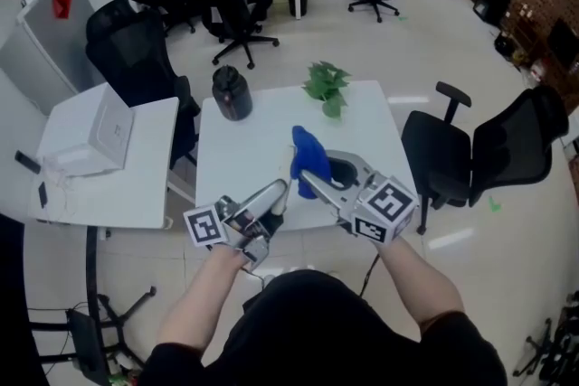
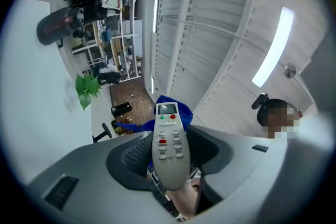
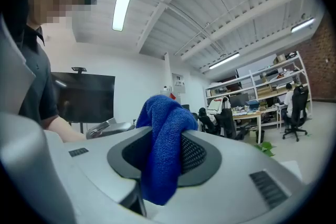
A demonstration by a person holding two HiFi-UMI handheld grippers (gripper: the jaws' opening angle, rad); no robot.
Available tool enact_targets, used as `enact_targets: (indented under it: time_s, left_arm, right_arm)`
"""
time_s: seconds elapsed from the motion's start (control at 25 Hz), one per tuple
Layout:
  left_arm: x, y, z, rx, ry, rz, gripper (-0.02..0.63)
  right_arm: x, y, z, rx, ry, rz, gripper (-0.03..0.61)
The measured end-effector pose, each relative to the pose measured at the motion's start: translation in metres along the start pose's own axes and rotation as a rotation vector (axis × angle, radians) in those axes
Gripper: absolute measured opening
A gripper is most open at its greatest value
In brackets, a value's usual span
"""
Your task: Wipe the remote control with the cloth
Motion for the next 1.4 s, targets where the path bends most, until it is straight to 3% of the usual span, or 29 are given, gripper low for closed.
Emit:
enact_targets:
  time_s: [0.2, 0.4, 0.52, 0.64, 0.84, 1.0, 1.08, 1.12, 1.28, 1.4]
  left_arm:
    - [0.006, 0.001, -0.007, -0.010, -0.036, -0.009, 0.202]
    - [0.005, 0.006, -0.041, -0.027, -0.154, -0.043, 0.202]
    - [0.000, 0.001, -0.049, -0.026, -0.175, -0.024, 0.202]
    - [-0.006, -0.005, -0.035, -0.024, -0.117, -0.006, 0.202]
    - [-0.006, -0.004, -0.002, -0.037, 0.035, -0.019, 0.202]
    - [-0.005, 0.001, 0.019, -0.106, 0.119, -0.071, 0.202]
    - [0.001, 0.016, 0.023, -0.211, 0.137, -0.175, 0.202]
    - [0.007, 0.029, 0.023, -0.277, 0.147, -0.267, 0.202]
    - [0.051, 0.102, 0.020, -0.569, 0.254, -0.775, 0.202]
    - [0.084, 0.154, 0.026, -0.702, 0.293, -1.029, 0.202]
  right_arm:
    - [0.014, -0.007, -0.016, 0.013, -0.041, 0.035, 0.129]
    - [0.004, 0.037, 0.008, 0.034, 0.007, -0.083, 0.129]
    - [-0.004, 0.052, 0.023, 0.022, 0.043, -0.125, 0.129]
    - [-0.005, 0.050, 0.025, 0.014, 0.034, -0.121, 0.129]
    - [0.005, 0.020, 0.007, 0.007, -0.012, -0.041, 0.129]
    - [0.016, -0.004, -0.004, 0.006, -0.039, 0.033, 0.129]
    - [0.022, -0.016, -0.003, 0.008, -0.034, 0.090, 0.129]
    - [0.026, -0.022, 0.000, 0.007, -0.025, 0.126, 0.129]
    - [0.044, -0.037, 0.029, 0.002, 0.056, 0.244, 0.129]
    - [0.056, -0.036, 0.054, 0.009, 0.129, 0.280, 0.129]
Point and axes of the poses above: the fingertips, and each gripper's own axes: x backward along the fingers, y to its left, z out of its underside, the point moved 3 cm from there along x, backward along the fingers, and after that the axes turned 6 degrees about -x, right-handed, at the moved point
